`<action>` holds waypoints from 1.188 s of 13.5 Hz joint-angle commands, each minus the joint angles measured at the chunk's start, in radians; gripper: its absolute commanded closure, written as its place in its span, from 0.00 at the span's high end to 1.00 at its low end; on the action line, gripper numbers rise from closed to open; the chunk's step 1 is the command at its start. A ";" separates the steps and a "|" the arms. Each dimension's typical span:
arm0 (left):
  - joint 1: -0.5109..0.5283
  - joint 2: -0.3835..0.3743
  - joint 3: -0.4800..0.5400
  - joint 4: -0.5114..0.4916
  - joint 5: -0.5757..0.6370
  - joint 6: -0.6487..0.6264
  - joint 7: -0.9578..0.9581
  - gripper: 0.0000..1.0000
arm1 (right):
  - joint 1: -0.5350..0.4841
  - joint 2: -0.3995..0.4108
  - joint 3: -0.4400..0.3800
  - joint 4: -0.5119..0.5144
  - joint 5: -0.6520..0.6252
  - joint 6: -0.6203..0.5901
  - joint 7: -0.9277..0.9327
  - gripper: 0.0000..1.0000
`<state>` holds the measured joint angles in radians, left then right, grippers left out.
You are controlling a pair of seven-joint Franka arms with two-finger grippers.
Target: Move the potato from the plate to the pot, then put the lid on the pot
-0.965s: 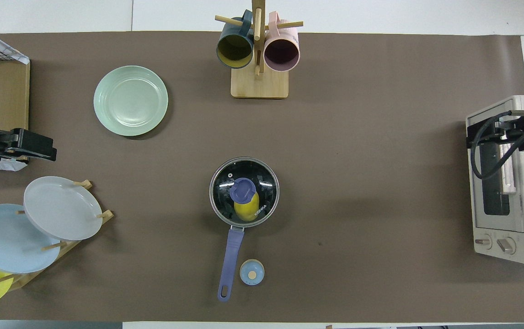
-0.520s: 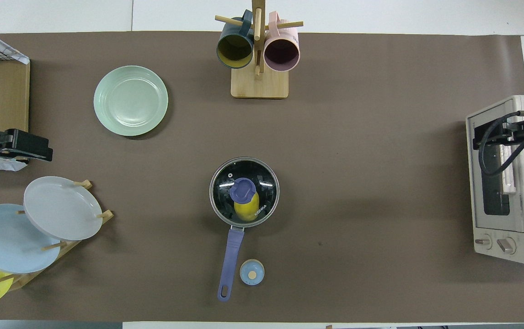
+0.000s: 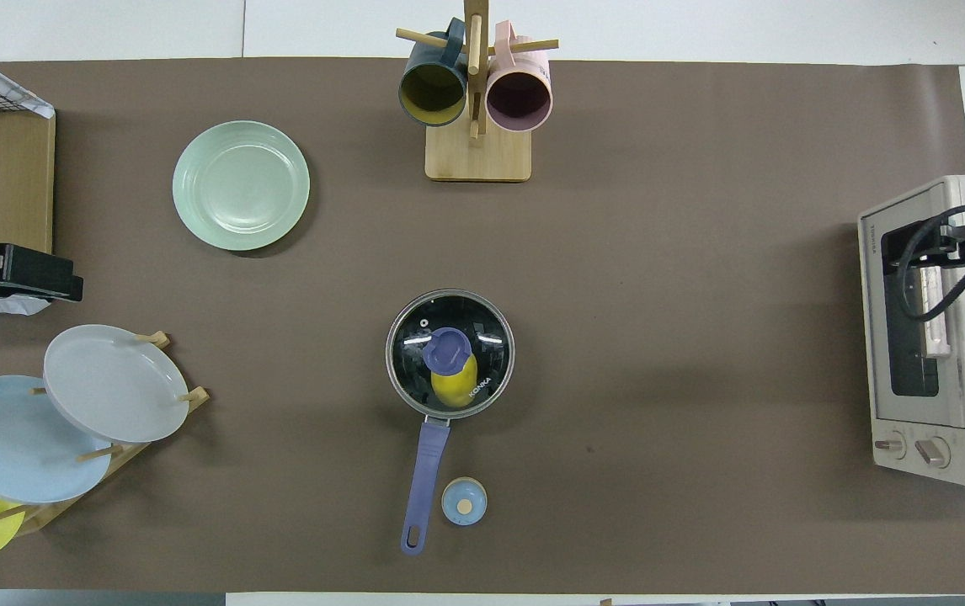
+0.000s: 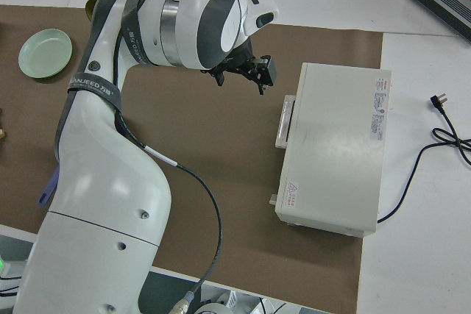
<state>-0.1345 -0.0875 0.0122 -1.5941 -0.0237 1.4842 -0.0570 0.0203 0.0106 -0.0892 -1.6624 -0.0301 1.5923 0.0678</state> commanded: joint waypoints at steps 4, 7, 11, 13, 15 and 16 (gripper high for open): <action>0.006 -0.026 -0.009 -0.063 0.008 0.045 -0.009 1.00 | -0.011 -0.014 0.005 -0.011 0.019 -0.017 -0.016 1.00; 0.000 -0.020 -0.009 -0.082 0.007 0.065 -0.009 1.00 | -0.008 -0.018 0.006 0.009 0.021 -0.018 -0.043 1.00; -0.002 -0.021 -0.011 -0.087 0.007 0.068 -0.007 1.00 | -0.010 -0.021 0.006 0.007 0.021 -0.017 -0.071 1.00; -0.002 -0.021 -0.011 -0.089 0.007 0.068 -0.007 1.00 | -0.005 -0.021 0.006 0.007 0.021 -0.011 -0.109 1.00; -0.002 -0.021 -0.009 -0.089 0.007 0.068 -0.009 1.00 | -0.005 -0.021 0.006 0.007 0.021 -0.006 -0.111 1.00; -0.002 -0.021 -0.011 -0.089 0.007 0.068 -0.007 1.00 | -0.005 -0.021 0.006 0.007 0.021 -0.006 -0.109 1.00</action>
<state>-0.1356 -0.0908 0.0037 -1.6578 -0.0237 1.5328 -0.0570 0.0213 -0.0005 -0.0855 -1.6514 -0.0256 1.5861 -0.0168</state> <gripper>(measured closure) 0.000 0.000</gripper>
